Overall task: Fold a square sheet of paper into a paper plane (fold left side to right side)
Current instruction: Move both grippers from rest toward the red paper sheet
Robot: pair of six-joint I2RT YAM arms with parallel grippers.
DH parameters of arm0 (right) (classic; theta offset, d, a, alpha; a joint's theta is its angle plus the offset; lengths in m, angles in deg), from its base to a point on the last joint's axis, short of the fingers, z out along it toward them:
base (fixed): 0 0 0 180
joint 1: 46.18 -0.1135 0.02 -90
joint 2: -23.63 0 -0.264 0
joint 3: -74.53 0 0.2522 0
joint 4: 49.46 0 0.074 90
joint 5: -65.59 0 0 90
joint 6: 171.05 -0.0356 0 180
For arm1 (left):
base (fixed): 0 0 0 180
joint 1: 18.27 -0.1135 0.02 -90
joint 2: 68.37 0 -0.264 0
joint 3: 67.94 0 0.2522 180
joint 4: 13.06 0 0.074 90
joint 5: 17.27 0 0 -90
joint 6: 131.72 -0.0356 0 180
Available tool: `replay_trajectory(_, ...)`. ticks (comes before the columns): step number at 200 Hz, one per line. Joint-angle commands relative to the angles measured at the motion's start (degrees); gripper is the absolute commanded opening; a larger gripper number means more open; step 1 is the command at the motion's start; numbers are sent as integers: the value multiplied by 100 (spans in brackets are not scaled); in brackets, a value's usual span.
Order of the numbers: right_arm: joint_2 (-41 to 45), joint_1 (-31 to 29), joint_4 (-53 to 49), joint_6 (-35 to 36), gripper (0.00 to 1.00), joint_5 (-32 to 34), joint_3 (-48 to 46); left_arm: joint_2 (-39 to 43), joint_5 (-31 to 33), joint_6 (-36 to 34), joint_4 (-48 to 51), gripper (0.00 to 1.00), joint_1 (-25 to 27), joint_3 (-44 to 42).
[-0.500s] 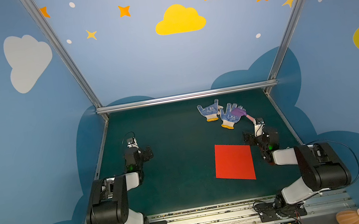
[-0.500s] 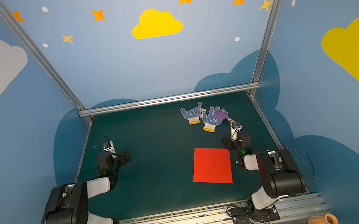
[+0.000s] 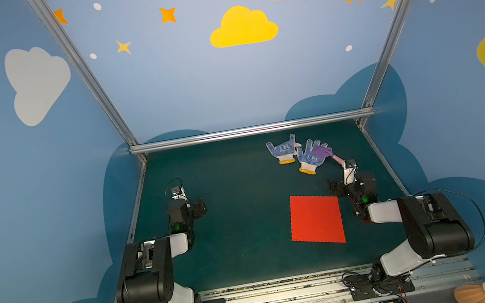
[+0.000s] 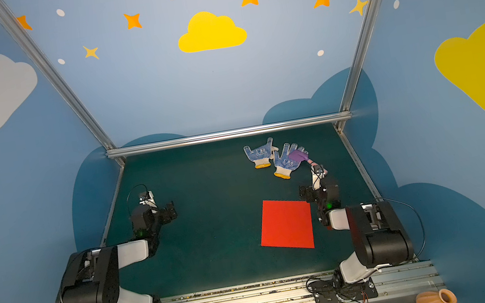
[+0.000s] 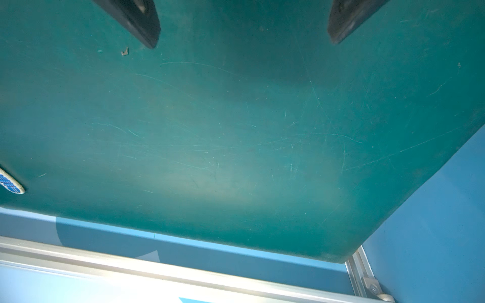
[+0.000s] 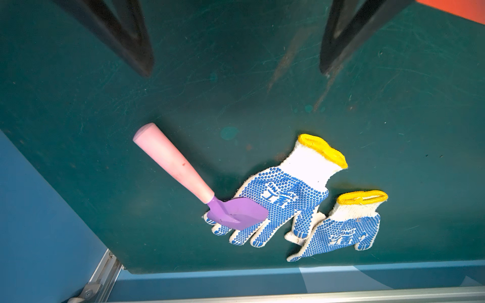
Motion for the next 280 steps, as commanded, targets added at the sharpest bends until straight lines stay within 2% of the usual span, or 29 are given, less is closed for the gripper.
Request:
replay_trajectory(1, 116, -15, -7, 14, 97, -25, 83, 49, -31, -38, 6, 100, -13, -5)
replay_trajectory(118, 123, 33, -12, -3, 97, -85, 88, 22, -31, -35, 69, 100, -13, 43)
replay_trajectory(129, 188, 25, -77, -203, 97, 272, 130, 40, -23, -18, 41, 100, -8, 21)
replay_trajectory(138, 338, 28, -359, -366, 97, 595, 276, 49, -22, -20, 25, 100, -11, 8)
replay_trajectory(154, 648, 32, -1873, -578, 97, 1038, 932, 156, 59, 75, 157, 100, -4, 76)
replay_trajectory(169, 821, 35, -3142, -897, 97, 1097, 1601, 433, 137, -1, 1199, 100, 5, 522)
replay_trajectory(186, 864, 57, -4353, -1450, 97, 715, 2340, 670, 394, 173, 2178, 100, 19, 985)
replay_trajectory(199, 848, 106, -4928, -2419, 97, 494, 2674, 866, 323, 415, 2842, 100, 29, 1270)
replay_trajectory(209, 801, 200, -5638, -3041, 97, 57, 2955, 1018, 115, 594, 3414, 100, 27, 1550)
replay_trajectory(226, 686, 386, -5694, -2976, 97, -1620, 3046, 1231, -129, 1039, 4107, 100, 78, 1872)
replay_trajectory(239, 703, 295, -5625, -2974, 97, -2309, 2897, 1346, -292, 1373, 4462, 100, 157, 2041)
replay_trajectory(256, 877, -51, -5675, -2904, 95, -2500, 2580, 1460, -491, 1910, 5060, 100, 333, 2270)
replay_trajectory(280, 1167, -719, -5842, -2890, 94, -2271, 2127, 1713, -435, 2479, 5616, 100, 778, 2330)
